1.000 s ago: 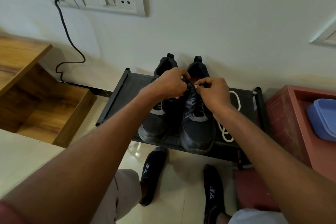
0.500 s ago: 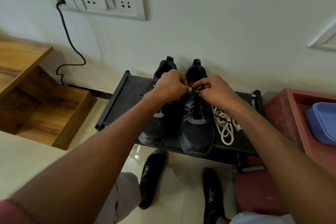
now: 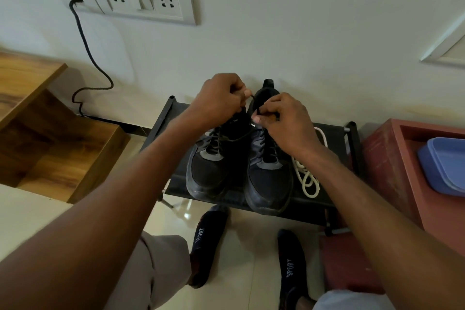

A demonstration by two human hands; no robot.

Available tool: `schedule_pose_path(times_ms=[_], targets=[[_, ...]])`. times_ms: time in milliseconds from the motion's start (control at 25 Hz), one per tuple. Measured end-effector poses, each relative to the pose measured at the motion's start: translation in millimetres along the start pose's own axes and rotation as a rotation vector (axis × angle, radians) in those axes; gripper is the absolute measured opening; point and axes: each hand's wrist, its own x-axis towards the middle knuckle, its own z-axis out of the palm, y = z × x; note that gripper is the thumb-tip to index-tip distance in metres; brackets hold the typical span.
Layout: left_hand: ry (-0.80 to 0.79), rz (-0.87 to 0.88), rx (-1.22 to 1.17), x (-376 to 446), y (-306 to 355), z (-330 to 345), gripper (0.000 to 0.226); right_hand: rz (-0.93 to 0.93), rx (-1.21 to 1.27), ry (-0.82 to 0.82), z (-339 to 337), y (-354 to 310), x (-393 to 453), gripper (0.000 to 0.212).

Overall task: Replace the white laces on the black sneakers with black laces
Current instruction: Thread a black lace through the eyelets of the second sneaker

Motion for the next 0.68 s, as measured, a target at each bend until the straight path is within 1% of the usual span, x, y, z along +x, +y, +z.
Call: schedule_pose_path(times_ms=[40,80,120,200,240,280,320,360,400,480,520,560,600,680], targets=[[-0.041,-0.031,0.016,0,-4,2,0.007,0.049,0.051,0.048,-1,-2,0,0.015],[-0.096,-0.034,0.031,0,-6,3,0.011,0.087,0.139,0.11,-5,-8,2,0.014],[-0.161,-0.011,0.046,0,-7,3,0.016,0.087,0.251,0.199,-13,-18,3,0.014],[-0.266,0.046,0.062,-1,-4,2,0.024,-0.009,0.49,0.378,-34,-43,7,0.013],[-0.275,0.06,0.071,0,-3,2,0.024,-0.066,0.59,0.407,-44,-53,8,0.012],[-0.25,0.061,0.096,1,-2,4,0.021,-0.079,0.646,0.38,-49,-58,8,0.011],[-0.202,0.059,0.138,2,-2,6,0.019,-0.044,0.653,0.299,-50,-60,5,0.012],[-0.152,0.052,0.194,2,-2,8,0.02,0.021,0.562,0.198,-46,-54,3,0.014],[-0.12,0.043,0.238,2,-3,10,0.023,0.075,0.358,0.088,-38,-44,0,0.017],[-0.113,0.028,0.282,0,-4,11,0.027,0.101,-0.104,-0.118,-20,-20,-5,0.024],[-0.117,0.027,0.292,0,-4,11,0.027,0.105,-0.239,-0.179,-15,-15,-6,0.029],[-0.12,0.029,0.296,-1,-3,11,0.027,0.107,-0.3,-0.194,-14,-14,-6,0.032],[-0.12,0.032,0.297,-1,-3,11,0.026,0.093,-0.314,-0.174,-15,-15,-5,0.034],[-0.116,0.035,0.291,-1,-2,11,0.025,0.058,-0.291,-0.125,-18,-18,-5,0.038]])
